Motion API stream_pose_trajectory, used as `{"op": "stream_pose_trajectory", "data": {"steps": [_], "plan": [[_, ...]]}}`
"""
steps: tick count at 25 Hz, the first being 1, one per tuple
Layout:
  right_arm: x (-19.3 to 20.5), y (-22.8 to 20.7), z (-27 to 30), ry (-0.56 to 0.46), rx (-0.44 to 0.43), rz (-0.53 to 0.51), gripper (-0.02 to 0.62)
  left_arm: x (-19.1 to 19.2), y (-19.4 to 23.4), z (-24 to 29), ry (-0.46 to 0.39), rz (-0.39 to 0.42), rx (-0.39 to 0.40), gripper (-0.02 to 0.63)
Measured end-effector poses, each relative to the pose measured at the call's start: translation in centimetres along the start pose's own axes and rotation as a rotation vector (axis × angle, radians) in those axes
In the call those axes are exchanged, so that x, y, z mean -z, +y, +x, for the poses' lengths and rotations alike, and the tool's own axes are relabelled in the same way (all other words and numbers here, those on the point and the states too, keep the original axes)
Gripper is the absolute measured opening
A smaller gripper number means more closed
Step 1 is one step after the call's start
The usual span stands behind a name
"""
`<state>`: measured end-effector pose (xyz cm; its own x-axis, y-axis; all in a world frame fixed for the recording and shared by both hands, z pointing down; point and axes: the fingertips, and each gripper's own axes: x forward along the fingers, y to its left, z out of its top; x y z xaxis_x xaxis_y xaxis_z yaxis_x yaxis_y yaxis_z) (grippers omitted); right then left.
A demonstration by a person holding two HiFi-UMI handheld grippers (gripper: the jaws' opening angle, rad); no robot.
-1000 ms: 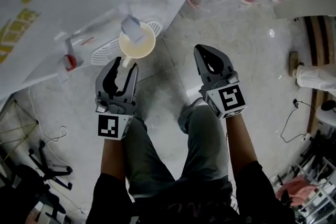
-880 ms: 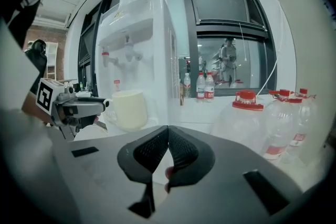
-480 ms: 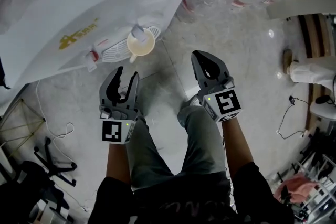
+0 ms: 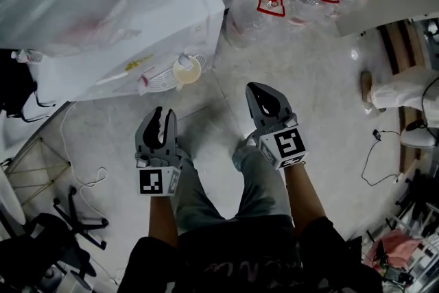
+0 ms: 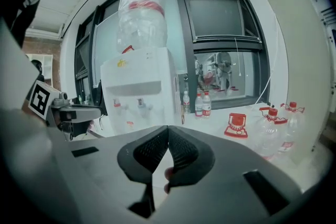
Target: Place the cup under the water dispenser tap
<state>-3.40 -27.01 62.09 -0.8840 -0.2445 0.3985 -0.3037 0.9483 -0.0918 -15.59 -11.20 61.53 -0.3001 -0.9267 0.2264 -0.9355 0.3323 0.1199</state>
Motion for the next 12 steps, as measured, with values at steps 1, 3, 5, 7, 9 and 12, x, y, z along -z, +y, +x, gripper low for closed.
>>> {"op": "stream_pose_trajectory", "data": {"steps": [1,3,5,7,9,12], "plan": [[-0.7,0.0,-0.5,-0.004,0.002,0.007,0.015,-0.7,-0.2,-0.2,0.002,-0.005,-0.006,0.1],[-2.0,-0.1,-1.3,-0.008,0.006,0.016,0.015,-2.1,-0.9,-0.7,0.009,-0.012,-0.013,0.095],[-3.4,-0.1,-2.2,-0.015,0.007,0.023,0.015,-3.5,-1.6,-1.1,0.013,-0.007,-0.015,0.077],[-5.0,-0.1,-3.0,-0.026,0.007,0.029,0.015,-5.1,-2.1,-1.3,0.013,-0.005,-0.02,0.067],[-6.6,-0.2,-3.7,-0.033,0.008,0.03,0.015,-6.7,-2.5,-1.5,0.013,-0.004,-0.027,0.06],[-8.4,-0.2,-4.7,-0.014,0.011,0.025,0.015,-9.0,-3.0,-1.7,0.012,0.003,-0.03,0.044]]}}
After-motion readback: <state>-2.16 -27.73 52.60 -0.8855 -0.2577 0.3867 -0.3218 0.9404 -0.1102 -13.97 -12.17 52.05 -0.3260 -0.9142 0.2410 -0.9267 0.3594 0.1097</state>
